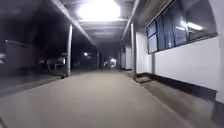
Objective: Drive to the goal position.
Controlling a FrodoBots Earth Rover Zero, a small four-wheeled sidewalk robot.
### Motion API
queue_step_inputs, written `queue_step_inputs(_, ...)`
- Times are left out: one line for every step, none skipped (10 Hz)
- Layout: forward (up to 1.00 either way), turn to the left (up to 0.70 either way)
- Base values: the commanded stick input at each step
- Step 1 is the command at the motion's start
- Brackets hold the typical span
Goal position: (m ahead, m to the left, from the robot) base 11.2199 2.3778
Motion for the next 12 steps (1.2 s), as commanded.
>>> queue_step_inputs(1.0, 0.0)
queue_step_inputs(1.0, 0.0)
queue_step_inputs(1.0, 0.0)
queue_step_inputs(1.0, 0.0)
queue_step_inputs(1.0, 0.0)
queue_step_inputs(1.0, 0.0)
queue_step_inputs(1.0, 0.0)
queue_step_inputs(1.0, 0.0)
queue_step_inputs(1.0, 0.0)
queue_step_inputs(1.0, 0.0)
queue_step_inputs(1.0, 0.0)
queue_step_inputs(1.0, 0.0)
